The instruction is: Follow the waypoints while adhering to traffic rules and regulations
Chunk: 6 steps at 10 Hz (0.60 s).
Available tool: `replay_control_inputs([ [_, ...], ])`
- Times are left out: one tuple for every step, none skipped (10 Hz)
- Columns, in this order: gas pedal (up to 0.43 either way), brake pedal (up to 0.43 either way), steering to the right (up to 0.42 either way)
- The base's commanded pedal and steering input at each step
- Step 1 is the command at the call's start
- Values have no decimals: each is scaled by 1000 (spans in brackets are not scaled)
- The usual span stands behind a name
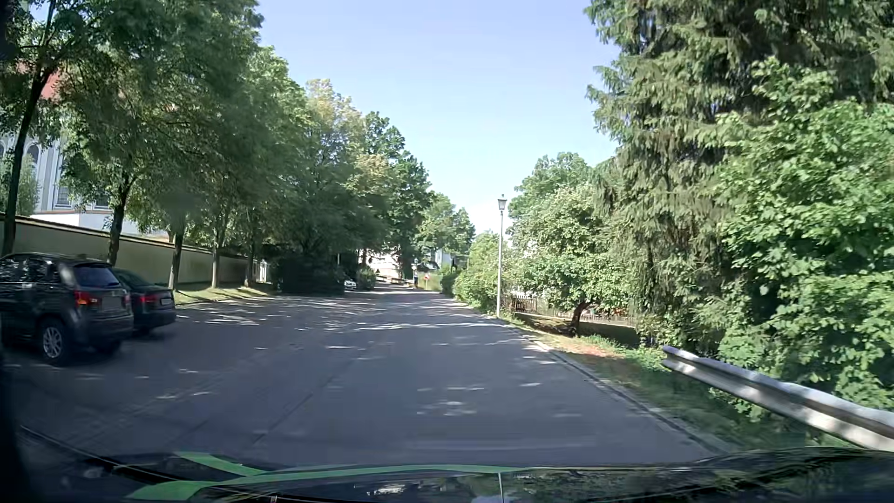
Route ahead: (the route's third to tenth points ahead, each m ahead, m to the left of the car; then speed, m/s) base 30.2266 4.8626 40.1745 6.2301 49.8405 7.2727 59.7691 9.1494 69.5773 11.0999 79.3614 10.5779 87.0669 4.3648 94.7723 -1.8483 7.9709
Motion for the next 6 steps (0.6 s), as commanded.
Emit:
replay_control_inputs([
  [197,0,-39],
  [197,0,-36],
  [197,0,-36],
  [197,0,-36],
  [197,0,-33],
  [197,0,-27],
])
